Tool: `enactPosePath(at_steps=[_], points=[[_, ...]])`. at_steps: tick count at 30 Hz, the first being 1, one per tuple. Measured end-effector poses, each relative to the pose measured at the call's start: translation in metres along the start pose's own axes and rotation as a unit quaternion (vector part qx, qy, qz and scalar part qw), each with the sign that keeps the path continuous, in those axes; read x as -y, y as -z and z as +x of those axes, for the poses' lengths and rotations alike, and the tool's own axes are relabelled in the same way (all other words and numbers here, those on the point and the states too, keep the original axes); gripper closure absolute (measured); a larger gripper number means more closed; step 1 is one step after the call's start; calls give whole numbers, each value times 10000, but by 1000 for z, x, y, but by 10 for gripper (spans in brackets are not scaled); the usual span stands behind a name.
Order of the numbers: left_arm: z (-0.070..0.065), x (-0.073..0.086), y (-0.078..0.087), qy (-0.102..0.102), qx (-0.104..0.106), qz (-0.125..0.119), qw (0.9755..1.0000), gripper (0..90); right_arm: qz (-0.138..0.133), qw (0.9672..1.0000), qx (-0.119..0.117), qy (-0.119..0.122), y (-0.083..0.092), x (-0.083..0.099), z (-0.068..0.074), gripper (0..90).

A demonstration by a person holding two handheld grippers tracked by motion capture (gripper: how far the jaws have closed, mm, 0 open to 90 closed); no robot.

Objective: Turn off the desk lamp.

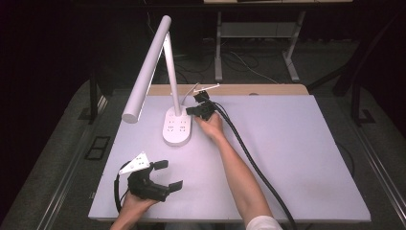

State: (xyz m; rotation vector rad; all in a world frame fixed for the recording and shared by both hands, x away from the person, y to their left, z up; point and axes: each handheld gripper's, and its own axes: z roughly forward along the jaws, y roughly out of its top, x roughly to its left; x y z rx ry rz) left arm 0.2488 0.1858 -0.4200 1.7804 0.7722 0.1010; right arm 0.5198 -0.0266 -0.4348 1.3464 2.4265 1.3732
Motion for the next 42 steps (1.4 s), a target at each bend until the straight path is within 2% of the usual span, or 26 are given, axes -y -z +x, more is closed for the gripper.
enactPosePath(at_steps=[3,5,9,11,12,15,21,33,42], points=[[0,0,0,-9,9,0,10000,0,-77,10000,-48,-29,2,-2,-1,900],[0,0,0,-8,4,9,10000,0,-131,9997,-167,-86,3,-3,0,900],[0,0,-1,-12,10,14,10000,0,-102,9998,-178,-69,3,-4,0,900],[-1,0,-1,-17,23,22,10000,0,-79,9995,-275,-147,1,-2,0,900],[0,0,-1,-13,22,22,10000,0,-53,9996,-251,-80,0,-2,0,900],[1,0,-1,-12,10,17,10000,0,-44,9996,-259,-127,-3,-1,-1,900],[1,0,-1,-10,5,25,10000,0,30,10000,-75,20,-3,-2,5,900],[1,0,-1,-3,4,20,10000,0,83,9999,-14,124,-2,-4,8,900],[0,0,-2,-4,2,15,10000,0,88,10000,-2,38,-3,-3,9,900]])
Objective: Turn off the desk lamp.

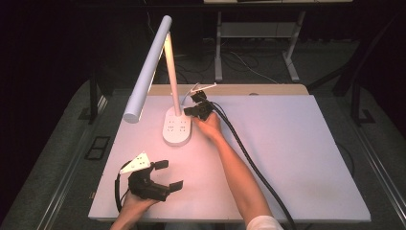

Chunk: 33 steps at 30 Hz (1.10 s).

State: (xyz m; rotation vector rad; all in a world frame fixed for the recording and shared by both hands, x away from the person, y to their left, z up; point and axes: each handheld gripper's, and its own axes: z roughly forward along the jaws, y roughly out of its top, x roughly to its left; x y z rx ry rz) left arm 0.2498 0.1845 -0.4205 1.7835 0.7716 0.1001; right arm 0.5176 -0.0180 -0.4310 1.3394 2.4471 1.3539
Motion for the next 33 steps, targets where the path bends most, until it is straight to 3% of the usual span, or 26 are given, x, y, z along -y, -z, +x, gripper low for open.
enactPosePath(at_steps=[27,33], points=[[0,0,-1,-6,2,31,10000,0,9,9998,168,66,0,0,5,900],[-1,0,-3,-23,17,40,10000,0,-15,10000,90,17,0,3,4,900]])
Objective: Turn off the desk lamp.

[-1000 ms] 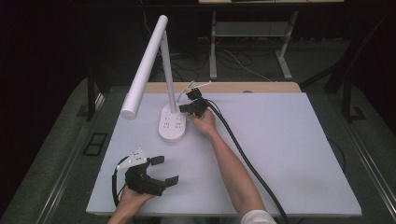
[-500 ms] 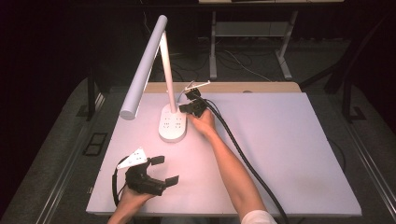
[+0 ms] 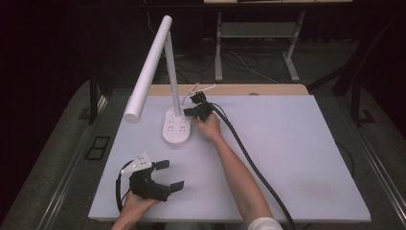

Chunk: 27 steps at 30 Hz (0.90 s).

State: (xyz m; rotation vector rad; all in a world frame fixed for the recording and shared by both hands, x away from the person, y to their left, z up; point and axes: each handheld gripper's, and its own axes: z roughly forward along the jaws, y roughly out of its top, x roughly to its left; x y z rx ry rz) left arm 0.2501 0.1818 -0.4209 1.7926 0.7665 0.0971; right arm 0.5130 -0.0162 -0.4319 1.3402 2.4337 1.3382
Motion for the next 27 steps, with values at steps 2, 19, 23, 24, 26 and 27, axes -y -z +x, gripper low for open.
enactPosePath(at_steps=[2,19,23,24,26,27], points=[[0,0,0,-2,-1,2,10000,0,-35,10000,58,43,0,1,2,900],[3,0,1,27,11,-4,10000,0,-90,9995,23,289,10,-4,6,900],[2,0,1,15,10,-4,10000,0,-103,9996,-19,279,21,-4,7,900],[2,0,1,20,9,-6,10000,0,-128,9995,-29,294,24,-4,6,900],[2,0,1,16,3,-4,10000,0,-149,9994,-33,324,30,-3,5,900],[2,0,1,16,3,-4,10000,0,-149,9994,-33,324,30,-3,5,900]])
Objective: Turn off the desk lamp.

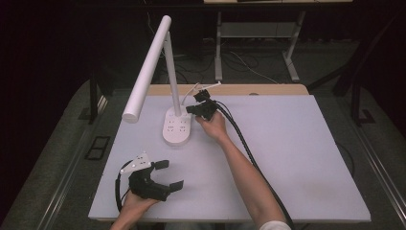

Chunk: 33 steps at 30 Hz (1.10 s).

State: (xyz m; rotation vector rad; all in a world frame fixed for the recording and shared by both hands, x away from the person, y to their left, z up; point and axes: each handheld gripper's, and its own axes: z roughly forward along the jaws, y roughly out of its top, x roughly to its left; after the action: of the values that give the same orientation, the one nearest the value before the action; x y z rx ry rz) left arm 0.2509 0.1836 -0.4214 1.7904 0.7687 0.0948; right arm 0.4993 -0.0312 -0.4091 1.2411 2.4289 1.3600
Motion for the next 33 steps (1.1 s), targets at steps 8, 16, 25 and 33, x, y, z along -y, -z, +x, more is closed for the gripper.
enactPosePath(at_steps=[8,16,25,33], points=[[0,0,-1,-21,-5,27,10000,0,-71,9999,-14,133,24,2,-1,900],[-1,0,-2,-31,5,58,10000,0,-155,9999,51,53,61,11,-11,807],[-2,1,-3,-43,-13,89,10000,0,-280,9995,137,37,106,22,-17,503],[-4,1,-5,-38,6,133,9999,0,-255,9995,35,172,135,38,-21,122]])
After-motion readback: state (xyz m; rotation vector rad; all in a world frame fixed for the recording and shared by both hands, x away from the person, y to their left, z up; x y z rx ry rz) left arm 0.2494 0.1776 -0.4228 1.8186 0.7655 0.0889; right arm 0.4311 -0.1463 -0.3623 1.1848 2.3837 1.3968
